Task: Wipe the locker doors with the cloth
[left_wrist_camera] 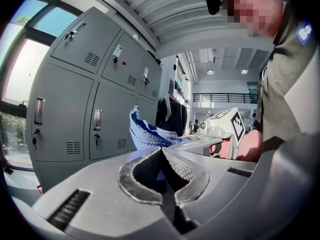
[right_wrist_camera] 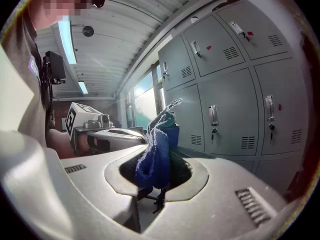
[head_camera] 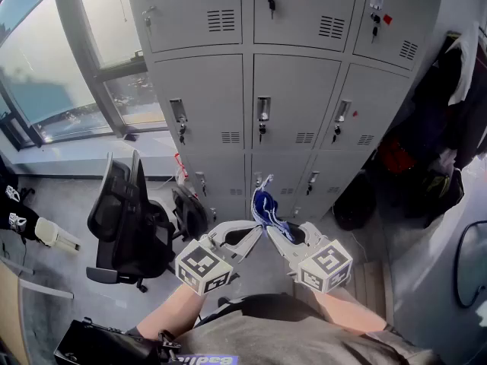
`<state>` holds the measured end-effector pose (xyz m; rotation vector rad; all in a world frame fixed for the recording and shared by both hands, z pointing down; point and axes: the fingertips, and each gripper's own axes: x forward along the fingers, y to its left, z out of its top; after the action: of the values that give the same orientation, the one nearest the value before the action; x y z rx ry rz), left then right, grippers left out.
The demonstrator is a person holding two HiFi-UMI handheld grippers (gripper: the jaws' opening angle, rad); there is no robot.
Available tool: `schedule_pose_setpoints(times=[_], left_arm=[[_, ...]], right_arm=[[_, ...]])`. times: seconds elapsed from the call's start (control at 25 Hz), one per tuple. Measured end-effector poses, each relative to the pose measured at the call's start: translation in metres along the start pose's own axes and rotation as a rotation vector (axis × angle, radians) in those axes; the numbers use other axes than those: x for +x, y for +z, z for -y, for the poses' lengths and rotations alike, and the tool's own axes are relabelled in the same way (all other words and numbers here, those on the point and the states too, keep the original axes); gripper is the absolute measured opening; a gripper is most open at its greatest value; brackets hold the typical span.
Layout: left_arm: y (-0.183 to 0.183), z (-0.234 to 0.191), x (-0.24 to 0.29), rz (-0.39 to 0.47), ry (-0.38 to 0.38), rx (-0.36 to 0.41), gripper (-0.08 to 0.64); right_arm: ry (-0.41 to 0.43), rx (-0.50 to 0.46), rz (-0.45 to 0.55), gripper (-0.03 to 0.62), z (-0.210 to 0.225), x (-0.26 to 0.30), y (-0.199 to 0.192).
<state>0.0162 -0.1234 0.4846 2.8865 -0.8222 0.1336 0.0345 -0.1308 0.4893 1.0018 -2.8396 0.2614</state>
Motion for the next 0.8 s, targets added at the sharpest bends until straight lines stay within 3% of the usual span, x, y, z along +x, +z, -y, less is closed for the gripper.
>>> schedule_pose_setpoints(times=[0.8], left_arm=[[0.003,-0.009,-0.007,0.008,0.004,0.009,0.008]], right_arm=[[0.004,-0.002,-0.025,0.086,-0.002,0.011,-0.002]])
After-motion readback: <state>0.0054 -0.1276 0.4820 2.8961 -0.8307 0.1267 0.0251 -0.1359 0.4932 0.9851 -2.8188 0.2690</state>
